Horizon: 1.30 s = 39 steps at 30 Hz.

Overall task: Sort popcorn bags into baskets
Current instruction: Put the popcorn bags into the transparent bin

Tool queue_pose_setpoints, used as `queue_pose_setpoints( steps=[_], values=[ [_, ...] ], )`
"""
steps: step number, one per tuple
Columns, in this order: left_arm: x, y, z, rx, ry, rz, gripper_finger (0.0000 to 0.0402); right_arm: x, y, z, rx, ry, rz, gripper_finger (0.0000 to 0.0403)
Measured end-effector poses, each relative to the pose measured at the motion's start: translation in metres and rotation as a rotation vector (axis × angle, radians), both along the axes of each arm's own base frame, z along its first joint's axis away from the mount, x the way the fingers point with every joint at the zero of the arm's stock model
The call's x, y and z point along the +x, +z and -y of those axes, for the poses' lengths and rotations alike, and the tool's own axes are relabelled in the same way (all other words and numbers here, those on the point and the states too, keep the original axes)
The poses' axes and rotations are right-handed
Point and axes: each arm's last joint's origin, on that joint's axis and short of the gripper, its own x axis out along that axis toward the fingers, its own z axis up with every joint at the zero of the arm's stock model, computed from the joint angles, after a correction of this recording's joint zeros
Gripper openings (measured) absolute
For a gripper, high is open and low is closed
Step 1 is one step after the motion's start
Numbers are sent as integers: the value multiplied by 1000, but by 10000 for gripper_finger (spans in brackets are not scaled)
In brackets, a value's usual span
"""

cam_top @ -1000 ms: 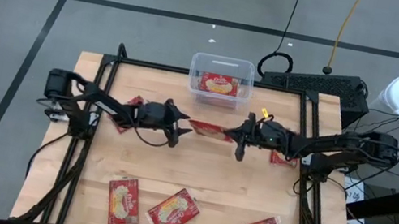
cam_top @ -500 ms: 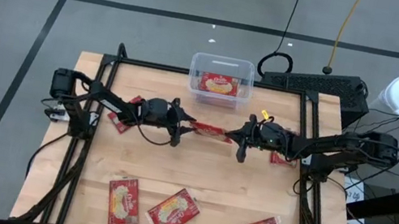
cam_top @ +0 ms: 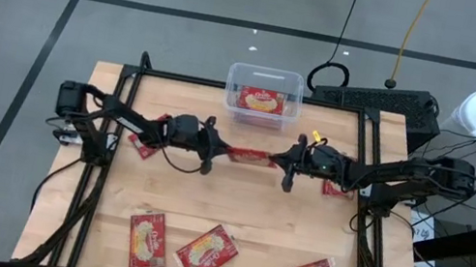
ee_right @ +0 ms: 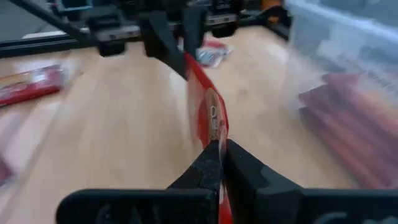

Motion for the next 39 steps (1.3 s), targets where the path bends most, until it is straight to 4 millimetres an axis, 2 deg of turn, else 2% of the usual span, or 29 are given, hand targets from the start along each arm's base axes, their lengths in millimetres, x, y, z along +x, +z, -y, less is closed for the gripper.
queue_pose_setpoints(
  steps=[3, 9, 12, 16, 21, 25, 27, 32, 39],
  values=[
    [-2, 21, -4, -3, 0, -8, 28, -1, 5, 1, -55, -32, 12, 24],
    [-2, 79, -19, 80, 1, -146, 18, -6, 20, 3, -214, -40, 49, 75],
    [3, 113, -27, 160, -14, -173, 21, -9, 26, 5, -236, -60, 75, 96],
    [5, 145, -40, 243, -16, -262, 19, -13, 30, 6, -250, -139, 69, 117],
    [4, 184, -57, 349, -7, -236, 19, -19, 37, 7, -290, -196, 63, 132],
    [-1, 209, -83, 394, 31, -149, 22, -21, 40, 6, -300, -191, 74, 134],
    [-3, 213, -98, 393, 51, -125, 20, -21, 38, 6, -297, -187, 54, 134],
    [-1, 204, -138, 345, 58, -117, 21, -27, 26, 5, -271, -184, 20, 134],
    [16, 167, -174, 206, 69, -181, 22, -43, 4, 1, -213, -174, 57, 134]
  ],
)
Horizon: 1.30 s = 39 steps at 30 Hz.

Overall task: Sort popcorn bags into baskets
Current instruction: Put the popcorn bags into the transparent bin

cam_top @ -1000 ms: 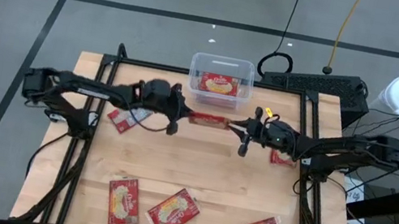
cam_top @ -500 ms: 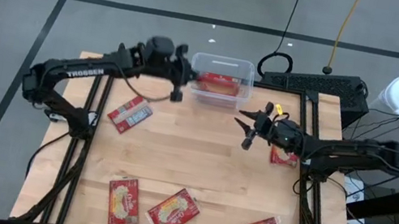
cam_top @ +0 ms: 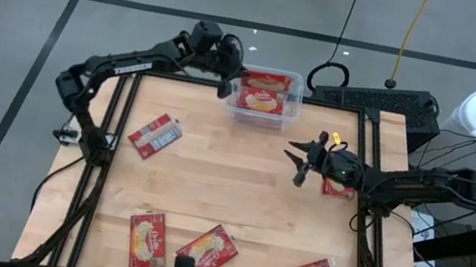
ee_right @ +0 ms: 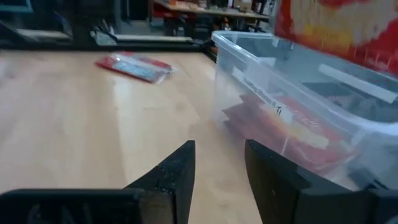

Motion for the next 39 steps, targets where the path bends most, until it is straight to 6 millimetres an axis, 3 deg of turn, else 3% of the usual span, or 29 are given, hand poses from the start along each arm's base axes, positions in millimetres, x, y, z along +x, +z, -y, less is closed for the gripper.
queue_pose_setpoints(
  steps=[6, 14, 32, 39],
  values=[
    [11, -32, -13, -82, -6, -50, 25, -5, -5, -2, 38, 39, 48, 134],
    [17, -53, -17, -148, -14, -84, 30, -5, -3, -3, 34, 44, 66, 131],
    [13, -59, -19, -204, 100, -142, 34, -5, -3, -3, 34, 44, 62, 130],
    [13, -59, -20, -203, 127, -144, 90, -5, -3, -3, 33, 45, 63, 130]
  ],
)
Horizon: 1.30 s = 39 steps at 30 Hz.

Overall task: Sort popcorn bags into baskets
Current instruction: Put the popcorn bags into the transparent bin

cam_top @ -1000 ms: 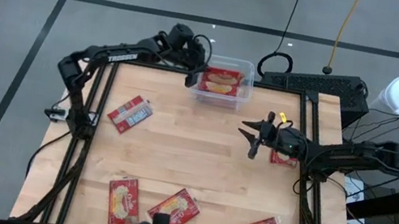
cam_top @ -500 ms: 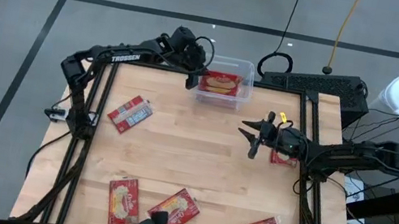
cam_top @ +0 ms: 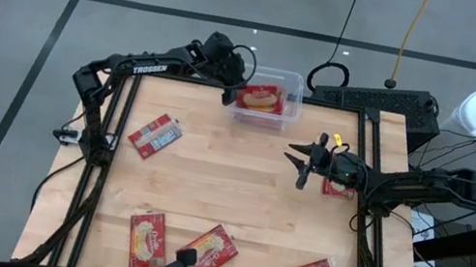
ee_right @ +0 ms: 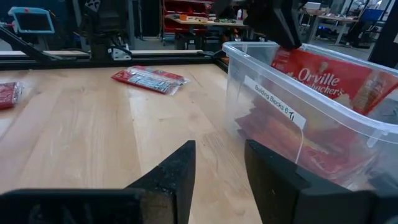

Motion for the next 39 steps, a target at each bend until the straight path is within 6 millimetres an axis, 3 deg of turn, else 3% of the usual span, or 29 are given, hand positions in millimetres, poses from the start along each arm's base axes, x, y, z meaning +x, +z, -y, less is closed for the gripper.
queue_pose_setpoints(
  steps=[5, 9, 17, 21, 30, 35, 39],
  values=[
    [0, 1, -4, 49, 124, -24, 137, 0, 1, 0, 15, 9, 17, 130],
    [-3, 20, 2, 41, 207, 36, 159, 2, 8, -3, 57, 93, 103, 130],
    [-8, 66, 51, 71, 160, 83, 142, 10, 14, -12, 71, 78, 90, 130],
    [-3, 60, 89, 57, 69, 72, 121, 23, 23, -19, 61, 74, -11, 130],
    [-10, 14, 203, 3, -80, 142, 102, 40, 42, -43, 138, 164, -233, 130],
    [-18, -17, 268, -58, -232, 207, 102, 44, 38, -75, 239, 268, -215, 130],
    [-22, -25, 316, -92, -303, 287, 102, 50, 25, -108, 290, 378, -213, 130]
  ],
)
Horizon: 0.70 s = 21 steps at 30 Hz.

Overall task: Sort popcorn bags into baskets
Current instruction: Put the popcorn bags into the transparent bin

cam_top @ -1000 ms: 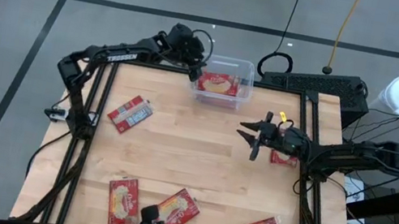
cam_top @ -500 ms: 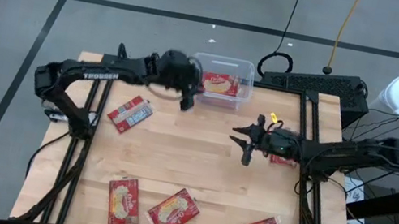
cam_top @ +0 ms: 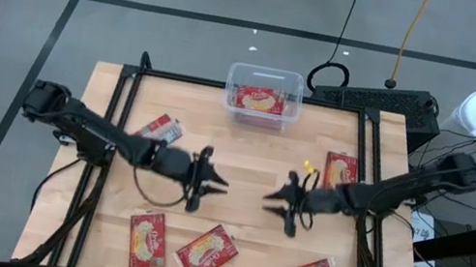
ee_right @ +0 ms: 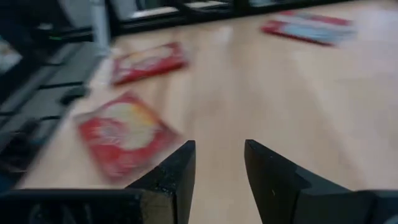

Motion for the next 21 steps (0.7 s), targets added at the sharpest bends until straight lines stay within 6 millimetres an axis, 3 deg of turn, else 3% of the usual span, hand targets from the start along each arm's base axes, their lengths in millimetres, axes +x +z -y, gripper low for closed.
queue_pose_setpoints(
  steps=[5, 11, 16, 21],
  values=[
    [-11, -4, 43, -17, -3, 5, 102, 3, -26, -36, 24, 38, -34, 130],
    [-25, -3, 74, -47, 45, 15, 101, 17, -51, -76, -13, 104, -132, 130],
    [-34, -7, 86, -31, 66, -16, 101, 54, -52, -121, -256, 187, -217, 130],
    [-39, -10, 91, -7, 68, -40, 101, 80, -45, -142, -391, 177, -268, 136]
  ],
)
